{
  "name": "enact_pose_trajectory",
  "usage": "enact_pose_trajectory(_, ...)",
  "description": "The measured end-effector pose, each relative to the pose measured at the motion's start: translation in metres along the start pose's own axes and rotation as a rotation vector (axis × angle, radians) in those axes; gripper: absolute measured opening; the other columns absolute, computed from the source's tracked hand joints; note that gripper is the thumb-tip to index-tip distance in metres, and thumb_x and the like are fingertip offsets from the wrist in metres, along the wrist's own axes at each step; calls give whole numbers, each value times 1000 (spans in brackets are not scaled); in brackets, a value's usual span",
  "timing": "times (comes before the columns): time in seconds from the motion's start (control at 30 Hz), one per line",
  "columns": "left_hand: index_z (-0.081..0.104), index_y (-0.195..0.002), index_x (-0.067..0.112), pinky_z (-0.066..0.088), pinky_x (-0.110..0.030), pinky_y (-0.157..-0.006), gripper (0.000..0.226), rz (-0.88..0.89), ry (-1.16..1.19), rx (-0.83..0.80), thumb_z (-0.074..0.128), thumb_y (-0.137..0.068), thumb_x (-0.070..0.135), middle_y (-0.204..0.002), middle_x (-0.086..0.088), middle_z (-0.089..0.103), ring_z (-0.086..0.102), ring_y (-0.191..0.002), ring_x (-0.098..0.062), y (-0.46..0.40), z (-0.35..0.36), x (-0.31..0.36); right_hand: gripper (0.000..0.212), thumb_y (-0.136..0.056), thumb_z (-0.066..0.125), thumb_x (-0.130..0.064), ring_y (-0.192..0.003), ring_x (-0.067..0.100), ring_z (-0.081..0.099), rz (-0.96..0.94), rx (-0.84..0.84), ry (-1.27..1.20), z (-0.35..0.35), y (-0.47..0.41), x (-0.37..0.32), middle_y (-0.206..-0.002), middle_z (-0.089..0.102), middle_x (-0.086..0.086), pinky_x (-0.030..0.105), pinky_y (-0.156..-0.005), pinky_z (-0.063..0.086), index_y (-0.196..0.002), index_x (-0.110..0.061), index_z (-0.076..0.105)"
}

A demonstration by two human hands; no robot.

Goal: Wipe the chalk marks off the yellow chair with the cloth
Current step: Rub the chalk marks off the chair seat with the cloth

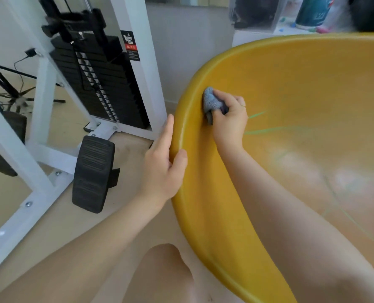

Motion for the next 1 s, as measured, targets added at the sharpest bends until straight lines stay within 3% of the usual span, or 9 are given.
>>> enact_pose_trajectory(0.13,22,-145,18,44,-47,-97,72,-17,-12,30,36,-79,41,-137,-16,49,50,-120,-31,0,-4,6,38,-78,54,7,-78,-7,47,-156,-116,-20,4,41,-17,-87,41,-7,2,-73,37,-111,-9,65)
enact_pose_trajectory(0.2,25,-145,15,44,-42,-99,76,-26,-12,47,40,-74,37,-138,-12,49,49,-124,-23,1,-6,6,39,-76,55,4,-85,-7,45,-299,-175,-45,4,75,-29,-90,42,-4,5,-78,38,-109,-12,65)
enact_pose_trajectory(0.3,29,-144,13,43,-40,-100,77,-38,10,48,42,-71,33,-137,-11,50,49,-124,-22,1,-6,6,36,-75,52,-2,-88,7,47,-392,-178,-28,6,84,-35,-95,43,4,9,-80,40,-107,-13,65)
enact_pose_trajectory(0.47,26,-146,17,44,-43,-83,74,-73,-76,18,49,-75,19,-120,-30,53,51,-104,-45,1,-6,9,39,-75,50,7,-80,-4,45,-348,-43,-4,10,14,-40,-90,42,8,3,-77,36,-107,-7,67)
enact_pose_trajectory(0.63,14,-137,39,49,-38,-87,67,-81,-77,-3,46,-79,29,-132,-14,49,53,-109,-34,2,-4,13,39,-78,47,11,-77,-1,46,-164,81,-20,6,-43,-28,-98,41,7,-2,-75,34,-106,-7,67)
enact_pose_trajectory(0.73,25,-143,30,45,-38,-100,67,-125,-19,27,47,-79,28,-139,-3,46,48,-121,-18,-2,-7,10,39,-77,48,8,-80,9,45,-235,20,54,9,-33,-36,-98,39,6,-2,-77,33,-107,-9,67)
enact_pose_trajectory(0.87,35,-144,20,37,-33,-108,70,-109,0,9,47,-75,24,-141,1,46,43,-127,-11,-29,-9,20,41,-74,44,-4,-90,12,45,-446,-169,48,13,27,-49,-97,39,1,19,-82,44,-107,-10,67)
enact_pose_trajectory(0.93,36,-143,19,33,-31,-111,70,-114,-2,-11,46,-73,23,-142,3,44,39,-130,-8,-43,-8,26,43,-72,45,-1,-88,14,48,-410,-210,7,12,38,-43,-95,38,-7,32,-78,51,-107,-13,67)
enact_pose_trajectory(1.0,42,-139,17,35,-34,-109,64,-92,-15,-12,48,-76,21,-137,1,48,42,-127,-11,-54,-7,33,45,-71,47,4,-84,12,50,-366,-193,-22,12,28,-39,-94,38,-10,30,-74,52,-107,-15,68)
Point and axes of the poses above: each hand's wrist, its own y-axis away from the middle knuckle, its own z-axis out of the palm, x = y × z, the point moved 9 cm from there along -y, towards the middle knuckle
